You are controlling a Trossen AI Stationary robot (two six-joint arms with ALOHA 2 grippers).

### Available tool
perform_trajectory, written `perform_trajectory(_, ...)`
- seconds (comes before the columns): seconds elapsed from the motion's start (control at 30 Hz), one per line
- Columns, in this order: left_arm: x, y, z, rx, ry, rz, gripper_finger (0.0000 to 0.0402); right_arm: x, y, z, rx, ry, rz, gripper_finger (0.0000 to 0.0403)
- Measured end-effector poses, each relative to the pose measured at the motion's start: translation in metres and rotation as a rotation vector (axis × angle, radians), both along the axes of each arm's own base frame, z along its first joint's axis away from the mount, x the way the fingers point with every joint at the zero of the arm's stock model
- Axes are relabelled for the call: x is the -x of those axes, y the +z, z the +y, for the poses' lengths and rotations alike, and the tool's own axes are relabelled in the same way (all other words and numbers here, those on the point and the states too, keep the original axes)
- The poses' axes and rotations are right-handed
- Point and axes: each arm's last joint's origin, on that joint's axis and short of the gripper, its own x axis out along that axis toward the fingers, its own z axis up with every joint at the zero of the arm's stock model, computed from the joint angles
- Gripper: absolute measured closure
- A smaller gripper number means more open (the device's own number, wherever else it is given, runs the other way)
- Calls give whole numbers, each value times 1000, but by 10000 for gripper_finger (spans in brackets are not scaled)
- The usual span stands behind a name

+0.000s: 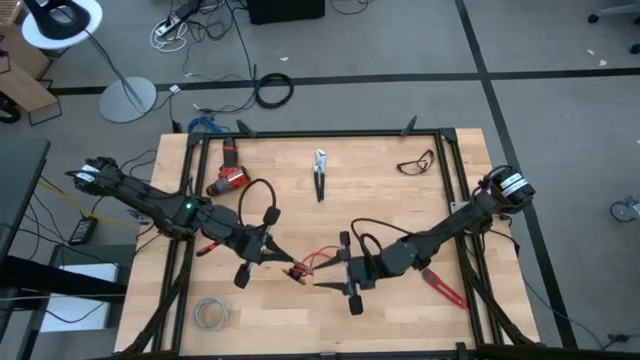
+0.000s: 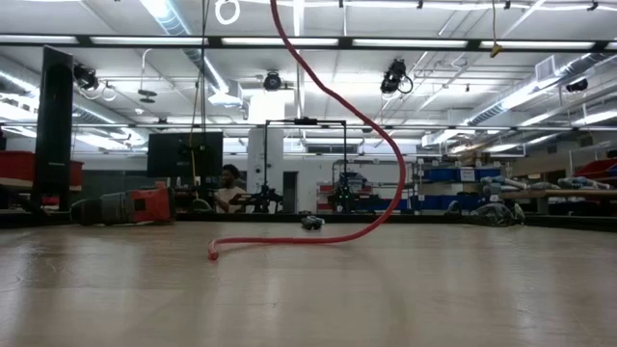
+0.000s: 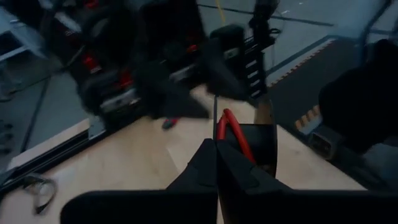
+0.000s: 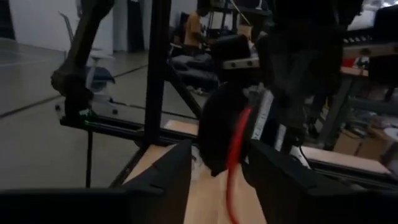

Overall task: Coil cords
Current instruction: Uncoil the red wire from the black spool

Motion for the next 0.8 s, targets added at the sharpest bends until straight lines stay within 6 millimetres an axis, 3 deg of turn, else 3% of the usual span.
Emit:
perform_trajectory(0.3,-1,0,6,-55,208,-14,401,2,3,0,90,-152,-19,321)
perform_trajectory(0.53,-1,-1,9,-87,301,-20,401,8,18,11,257,-329,-29,395)
perform_trajectory(0.8,-1,0,10,-99,342,-26,401,11,10,13,349,-484,85,399)
